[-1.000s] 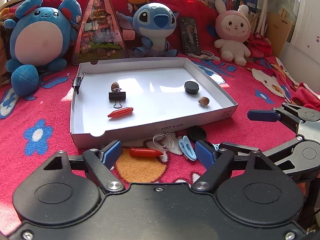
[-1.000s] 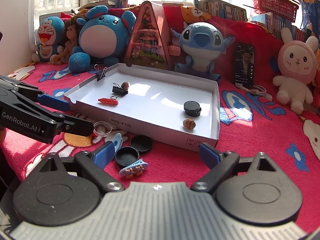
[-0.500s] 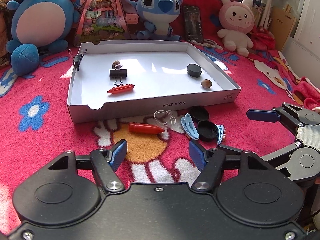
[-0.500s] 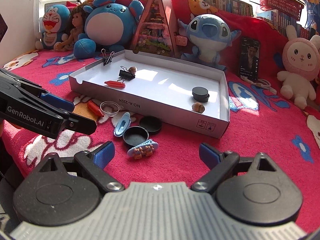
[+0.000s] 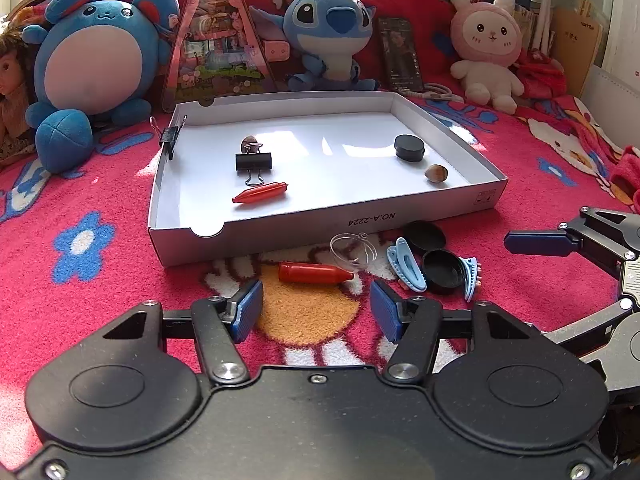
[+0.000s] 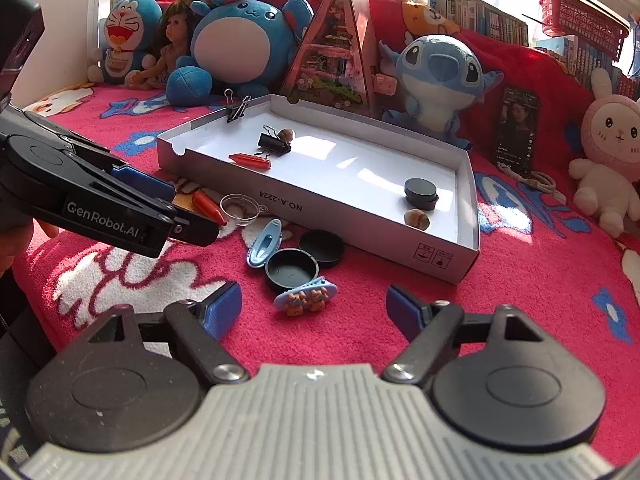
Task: Organize rigid objects
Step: 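Withdraw both open tools from the tray toward the remaining objects, then grasp the red cylinder with the left tool while the right tool grasps the blue beaded clip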
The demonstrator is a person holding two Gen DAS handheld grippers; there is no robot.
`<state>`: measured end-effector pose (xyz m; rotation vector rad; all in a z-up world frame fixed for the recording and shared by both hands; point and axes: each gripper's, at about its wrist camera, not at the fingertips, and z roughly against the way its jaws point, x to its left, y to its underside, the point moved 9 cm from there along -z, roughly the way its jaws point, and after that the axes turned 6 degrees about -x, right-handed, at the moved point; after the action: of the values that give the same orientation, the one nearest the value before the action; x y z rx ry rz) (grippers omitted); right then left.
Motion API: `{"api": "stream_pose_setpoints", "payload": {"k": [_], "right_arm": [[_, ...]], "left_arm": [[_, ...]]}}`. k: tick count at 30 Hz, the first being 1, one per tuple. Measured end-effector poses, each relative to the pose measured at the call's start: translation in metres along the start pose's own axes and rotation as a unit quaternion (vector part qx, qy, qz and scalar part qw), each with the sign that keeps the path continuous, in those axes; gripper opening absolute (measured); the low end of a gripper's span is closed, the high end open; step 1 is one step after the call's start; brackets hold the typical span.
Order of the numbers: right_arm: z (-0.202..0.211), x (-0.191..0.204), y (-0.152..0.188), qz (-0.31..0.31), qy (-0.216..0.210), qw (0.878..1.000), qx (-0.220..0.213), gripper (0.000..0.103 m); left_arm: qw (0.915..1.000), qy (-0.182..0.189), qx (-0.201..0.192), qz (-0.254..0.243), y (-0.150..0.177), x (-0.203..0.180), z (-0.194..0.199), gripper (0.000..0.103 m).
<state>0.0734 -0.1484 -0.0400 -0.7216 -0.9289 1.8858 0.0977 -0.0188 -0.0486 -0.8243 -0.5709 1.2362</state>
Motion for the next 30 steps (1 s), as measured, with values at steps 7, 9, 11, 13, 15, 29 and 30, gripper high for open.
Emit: {"api": "stream_pose_setpoints", "payload": {"k": [7, 9, 11, 13, 15, 29, 30], "right_arm": [[-0.005, -0.001, 0.002, 0.009, -0.032, 0.999, 0.011, 0.074], [-0.007, -0.005, 0.002, 0.01, -0.033, 0.999, 0.013, 0.072], [-0.009, -0.008, 0.001, 0.008, -0.034, 0.999, 0.015, 0.07], [-0.01, -0.009, 0.002, 0.009, -0.038, 0.999, 0.017, 0.069], [-0.01, -0.009, 0.002, 0.015, -0.04, 0.999, 0.018, 0.067], [-0.01, 0.003, 0.001, 0.038, -0.054, 0.998, 0.02, 0.043], [-0.009, 0.003, 0.001, 0.036, -0.052, 0.998, 0.019, 0.043]], "left_arm": [[1.0, -0.002, -0.003, -0.008, -0.003, -0.002, -0.007, 0.057], [0.9999, -0.003, -0.005, -0.012, -0.003, -0.003, -0.009, 0.057], [0.9998, -0.005, -0.007, -0.019, -0.003, -0.004, -0.01, 0.057], [0.9996, -0.009, -0.007, -0.025, -0.003, -0.004, -0.011, 0.057], [0.9996, -0.01, -0.006, -0.027, -0.003, -0.004, -0.013, 0.057], [0.9993, -0.009, -0.008, -0.036, -0.002, -0.007, -0.01, 0.042], [0.9993, -0.008, -0.008, -0.035, -0.001, -0.007, -0.009, 0.042]]}}
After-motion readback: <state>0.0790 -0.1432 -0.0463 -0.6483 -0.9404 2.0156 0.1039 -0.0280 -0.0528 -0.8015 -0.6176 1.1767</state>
